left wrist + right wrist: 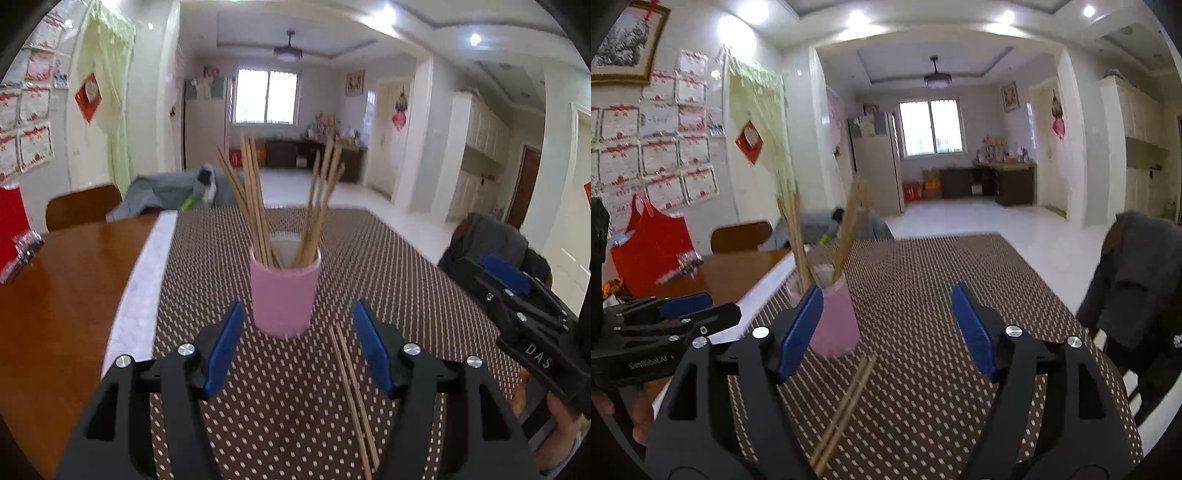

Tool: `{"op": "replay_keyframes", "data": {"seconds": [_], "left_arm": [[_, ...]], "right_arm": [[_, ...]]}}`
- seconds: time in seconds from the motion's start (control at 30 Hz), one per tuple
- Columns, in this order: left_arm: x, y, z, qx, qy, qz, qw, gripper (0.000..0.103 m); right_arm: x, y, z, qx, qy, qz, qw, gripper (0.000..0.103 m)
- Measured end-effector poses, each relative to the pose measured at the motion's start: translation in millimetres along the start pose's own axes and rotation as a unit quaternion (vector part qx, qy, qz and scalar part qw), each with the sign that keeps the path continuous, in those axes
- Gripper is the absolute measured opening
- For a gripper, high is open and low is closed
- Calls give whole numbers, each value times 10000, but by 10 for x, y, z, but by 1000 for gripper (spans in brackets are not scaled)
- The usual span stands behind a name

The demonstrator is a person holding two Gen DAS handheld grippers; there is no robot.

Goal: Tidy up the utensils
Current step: 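Move both open tools down over the last chopsticks on the cloth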

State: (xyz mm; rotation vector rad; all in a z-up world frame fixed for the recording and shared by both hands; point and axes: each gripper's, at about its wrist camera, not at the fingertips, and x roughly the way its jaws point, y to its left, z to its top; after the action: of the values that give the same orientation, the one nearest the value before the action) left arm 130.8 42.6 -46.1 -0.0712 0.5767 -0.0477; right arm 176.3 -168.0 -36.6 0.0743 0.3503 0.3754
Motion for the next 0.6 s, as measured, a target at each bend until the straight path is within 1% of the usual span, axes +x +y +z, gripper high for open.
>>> {"op": "replay_keyframes", "data": {"seconds": [0.13,0.23,0.3,0.33,0.47,0.6], "left_arm": [[281,-62,-147,116,710,-11,9974,61],[500,-135,-293,271,1210,46,9923,61],[601,-189,-369,381,1436,-7,9889,61],[679,-235,-424,471,1610,-41,9858,61],[867,-337,-551,654,1982,-27,9780,61],[986,-373,-626,701,2161,-61,9738,61]], "right_arm": [[125,-92,-159,50,501,-94,9987,75],[257,-174,-311,147,941,-145,9953,75],[319,-210,-396,205,1139,-155,9932,75],[333,-228,-426,243,1210,-150,9922,75],[395,-281,-569,347,1437,-154,9889,75],[440,-298,-653,375,1576,-128,9867,75]]}}
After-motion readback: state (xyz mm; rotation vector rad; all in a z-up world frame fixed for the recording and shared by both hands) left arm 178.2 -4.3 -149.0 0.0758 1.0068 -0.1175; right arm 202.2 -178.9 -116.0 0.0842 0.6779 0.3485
